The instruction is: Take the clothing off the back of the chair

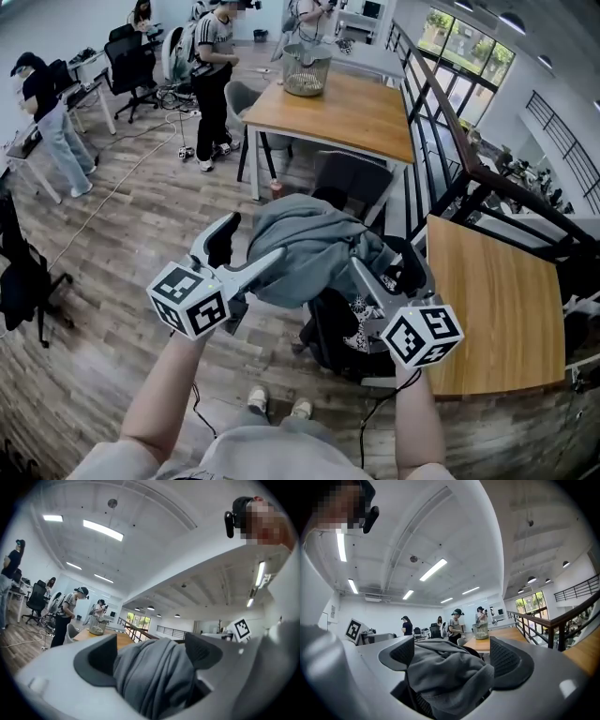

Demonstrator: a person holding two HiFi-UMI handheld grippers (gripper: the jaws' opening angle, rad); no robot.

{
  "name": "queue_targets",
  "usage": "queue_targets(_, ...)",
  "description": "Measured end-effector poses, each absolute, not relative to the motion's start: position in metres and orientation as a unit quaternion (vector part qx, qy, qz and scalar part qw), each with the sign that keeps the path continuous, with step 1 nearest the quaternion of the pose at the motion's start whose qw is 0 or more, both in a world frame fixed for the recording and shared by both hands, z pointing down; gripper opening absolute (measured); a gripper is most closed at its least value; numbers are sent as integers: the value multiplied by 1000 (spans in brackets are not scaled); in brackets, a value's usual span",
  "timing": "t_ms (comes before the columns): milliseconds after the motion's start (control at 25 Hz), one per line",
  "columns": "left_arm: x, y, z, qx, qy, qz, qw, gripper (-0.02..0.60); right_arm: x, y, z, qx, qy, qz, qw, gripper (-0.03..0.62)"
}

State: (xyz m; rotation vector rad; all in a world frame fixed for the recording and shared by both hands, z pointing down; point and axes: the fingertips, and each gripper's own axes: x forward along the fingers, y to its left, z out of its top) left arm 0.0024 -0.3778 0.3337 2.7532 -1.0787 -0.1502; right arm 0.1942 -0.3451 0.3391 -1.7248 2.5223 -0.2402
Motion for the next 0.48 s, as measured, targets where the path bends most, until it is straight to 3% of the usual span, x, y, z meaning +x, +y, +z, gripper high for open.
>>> queue_targets(160, 14, -383, 366, 932, -343, -24, 115, 466, 200, -354, 375, -546, 826, -136, 40, 542)
queue_targets(480, 29, -393, 389, 941, -305, -41, 141, 492, 192, -369, 414, -509, 837, -198, 47, 589)
